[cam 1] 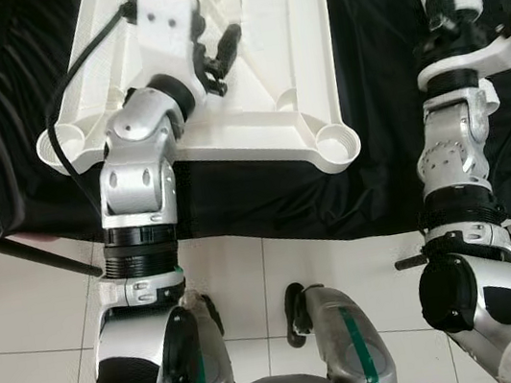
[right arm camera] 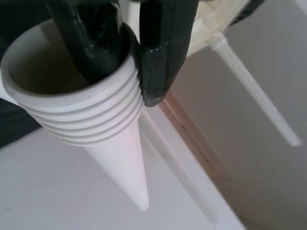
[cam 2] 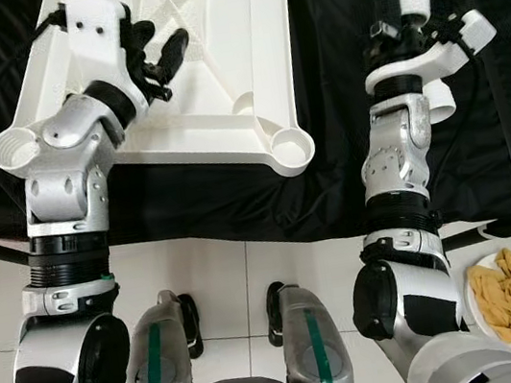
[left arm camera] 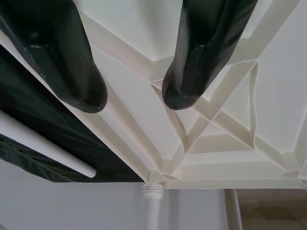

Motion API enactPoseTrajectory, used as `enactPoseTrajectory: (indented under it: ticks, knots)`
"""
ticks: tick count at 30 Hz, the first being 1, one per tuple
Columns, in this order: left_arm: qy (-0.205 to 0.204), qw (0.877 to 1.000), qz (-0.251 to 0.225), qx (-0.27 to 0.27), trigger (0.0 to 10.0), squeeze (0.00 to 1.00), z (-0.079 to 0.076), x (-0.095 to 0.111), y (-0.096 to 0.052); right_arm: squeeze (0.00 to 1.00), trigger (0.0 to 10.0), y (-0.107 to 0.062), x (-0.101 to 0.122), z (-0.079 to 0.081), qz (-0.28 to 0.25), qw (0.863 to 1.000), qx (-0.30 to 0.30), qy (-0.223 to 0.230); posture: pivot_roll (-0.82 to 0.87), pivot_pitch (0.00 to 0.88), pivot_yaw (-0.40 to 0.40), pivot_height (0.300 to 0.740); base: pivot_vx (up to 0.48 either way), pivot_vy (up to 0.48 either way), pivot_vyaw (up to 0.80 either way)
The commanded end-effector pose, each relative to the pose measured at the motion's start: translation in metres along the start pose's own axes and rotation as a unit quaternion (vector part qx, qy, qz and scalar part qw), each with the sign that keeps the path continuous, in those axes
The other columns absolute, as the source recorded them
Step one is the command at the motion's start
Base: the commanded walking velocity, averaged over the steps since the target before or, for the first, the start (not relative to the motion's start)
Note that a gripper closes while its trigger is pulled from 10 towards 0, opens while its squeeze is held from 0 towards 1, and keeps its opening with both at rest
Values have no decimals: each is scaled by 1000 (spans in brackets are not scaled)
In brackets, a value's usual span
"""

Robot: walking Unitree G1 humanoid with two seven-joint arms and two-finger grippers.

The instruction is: Building children table

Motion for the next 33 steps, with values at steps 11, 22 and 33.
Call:
enactPoseTrajectory:
  ticks: [11,22,33]
  knots:
    - [-105,982,-16,-158,10000,1000,-23,16,0,0,10000,-7,5,53,-1,988,151,-21,6,33,19,740,0,0,0]
    - [-195,951,-52,-235,10000,1000,-28,45,-10,0,10000,-13,-3,70,28,975,219,-16,23,13,-10,740,0,0,0]
    - [-304,914,-72,-257,10000,0,-29,63,-3,0,10000,-34,-20,85,88,949,304,-6,21,9,-5,740,0,0,0]
Point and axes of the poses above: a point about 5 cm out from each wrist's last joint towards the gripper, its own y axis pointing out of the wrist towards the gripper, its own x axis along the axis of the wrist's last joint, z = x × y, the point moved 4 cm from there along y, pointing out of the wrist towards the gripper, and after that the axes turned 10 degrees about -y, right-handed, at the moved point
